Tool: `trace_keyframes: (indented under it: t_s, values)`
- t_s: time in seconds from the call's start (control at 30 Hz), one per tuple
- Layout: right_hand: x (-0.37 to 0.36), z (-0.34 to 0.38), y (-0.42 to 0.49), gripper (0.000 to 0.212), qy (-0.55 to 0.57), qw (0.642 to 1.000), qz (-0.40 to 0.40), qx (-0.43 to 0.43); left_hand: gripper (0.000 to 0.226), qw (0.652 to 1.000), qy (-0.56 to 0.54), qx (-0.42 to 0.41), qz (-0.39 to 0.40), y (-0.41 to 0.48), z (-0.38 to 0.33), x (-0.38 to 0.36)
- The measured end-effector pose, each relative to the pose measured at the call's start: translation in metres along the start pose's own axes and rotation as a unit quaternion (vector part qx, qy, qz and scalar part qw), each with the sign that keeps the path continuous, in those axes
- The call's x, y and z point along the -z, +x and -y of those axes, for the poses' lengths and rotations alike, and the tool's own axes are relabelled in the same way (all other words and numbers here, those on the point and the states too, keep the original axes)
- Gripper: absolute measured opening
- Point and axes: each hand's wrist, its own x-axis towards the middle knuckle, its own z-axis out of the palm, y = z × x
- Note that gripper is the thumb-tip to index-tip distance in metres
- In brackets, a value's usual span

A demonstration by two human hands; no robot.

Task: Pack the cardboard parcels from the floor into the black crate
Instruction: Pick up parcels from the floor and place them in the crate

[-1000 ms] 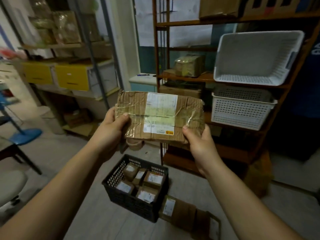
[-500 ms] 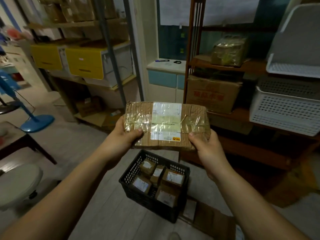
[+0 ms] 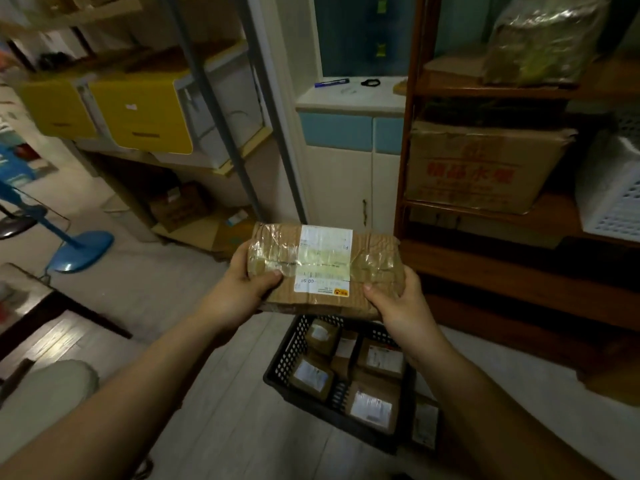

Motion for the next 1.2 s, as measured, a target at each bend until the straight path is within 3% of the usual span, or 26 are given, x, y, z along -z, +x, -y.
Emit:
trace_keyframes:
  t_s: [0.3, 0.47, 0.63, 0.77, 0.9, 1.0, 1.13, 1.2]
  values:
    - [-0.084, -0.046, 0.027, 0.065, -0.024, 0.992, -0.117, -0.037, 0.076, 0.992, 0.034, 0.012, 0.118, 0.090, 0.050, 0.053]
    - [-0.153, -0.078, 0.031, 0.050, -0.040, 0.987, -0.152, -0.045, 0.080, 0.976, 0.082, 0.003, 0.200, 0.135, 0.094, 0.097]
    - [-0.176, -0.146, 0.052, 0.071, -0.084, 0.982, -0.144, -0.091, 0.064, 0.969, 0.116, 0.004, 0.216, 0.166, 0.163, 0.101]
    - [-0.172, -0.235, 0.080, 0.075, -0.122, 0.977, -0.115, -0.131, 0.050, 0.956, 0.181, 0.023, 0.229, 0.198, 0.257, 0.078]
    - [-0.162, -0.364, 0.114, 0.106, -0.165, 0.971, -0.088, -0.151, 0.049, 0.940, 0.248, 0.061, 0.228, 0.239, 0.380, 0.038]
    - [-0.154, -0.455, 0.141, 0.098, -0.197, 0.964, -0.063, -0.165, 0.034, 0.926, 0.289, 0.038, 0.238, 0.266, 0.462, 0.009]
    - [-0.142, -0.540, 0.170, 0.083, -0.264, 0.942, -0.024, -0.204, 0.062, 0.892, 0.350, 0.023, 0.284, 0.306, 0.559, -0.012]
    - [-0.137, -0.565, 0.182, 0.078, -0.294, 0.935, 0.005, -0.200, 0.061, 0.862, 0.402, 0.027, 0.308, 0.325, 0.596, -0.018]
